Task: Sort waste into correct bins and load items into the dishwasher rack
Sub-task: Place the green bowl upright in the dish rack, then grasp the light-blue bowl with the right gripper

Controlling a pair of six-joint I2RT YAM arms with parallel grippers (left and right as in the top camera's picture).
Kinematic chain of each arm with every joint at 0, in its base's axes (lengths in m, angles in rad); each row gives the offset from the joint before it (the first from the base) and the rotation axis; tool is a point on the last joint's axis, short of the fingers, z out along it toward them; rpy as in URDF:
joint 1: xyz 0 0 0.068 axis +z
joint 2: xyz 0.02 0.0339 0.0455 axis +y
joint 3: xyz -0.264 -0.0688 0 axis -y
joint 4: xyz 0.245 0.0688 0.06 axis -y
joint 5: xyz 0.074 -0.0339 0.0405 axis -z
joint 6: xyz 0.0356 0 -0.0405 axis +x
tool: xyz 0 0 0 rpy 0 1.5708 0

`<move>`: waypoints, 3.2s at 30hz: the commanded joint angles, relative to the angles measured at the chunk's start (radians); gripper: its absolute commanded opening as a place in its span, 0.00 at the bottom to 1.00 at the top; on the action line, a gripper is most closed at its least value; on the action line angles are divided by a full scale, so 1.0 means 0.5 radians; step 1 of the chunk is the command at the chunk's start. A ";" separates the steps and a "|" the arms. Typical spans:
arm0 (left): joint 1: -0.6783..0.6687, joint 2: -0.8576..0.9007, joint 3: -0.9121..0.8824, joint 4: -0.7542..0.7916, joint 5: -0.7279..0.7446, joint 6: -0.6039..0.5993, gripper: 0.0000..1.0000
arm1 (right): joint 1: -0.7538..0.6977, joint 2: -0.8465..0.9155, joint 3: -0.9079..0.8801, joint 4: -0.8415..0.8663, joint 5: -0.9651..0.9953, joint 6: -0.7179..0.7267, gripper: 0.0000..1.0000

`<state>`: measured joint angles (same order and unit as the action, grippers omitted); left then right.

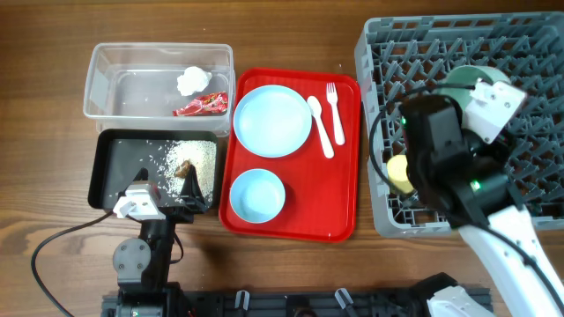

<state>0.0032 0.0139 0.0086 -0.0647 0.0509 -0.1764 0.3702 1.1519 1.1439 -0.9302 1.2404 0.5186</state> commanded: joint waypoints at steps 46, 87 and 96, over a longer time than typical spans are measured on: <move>0.016 -0.014 -0.006 -0.015 0.016 0.025 1.00 | -0.289 1.139 0.024 0.484 -0.570 -1.135 0.44; 0.016 -0.014 -0.006 -0.015 0.016 0.025 1.00 | 0.865 0.995 0.126 0.205 -2.025 -0.374 0.04; 0.016 -0.014 -0.006 -0.015 0.016 0.025 1.00 | 0.450 0.139 0.126 0.131 -0.057 -0.189 0.04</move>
<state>0.0032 0.0139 0.0086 -0.0647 0.0509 -0.1764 0.6952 1.2705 1.2018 -0.8776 0.7918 0.4030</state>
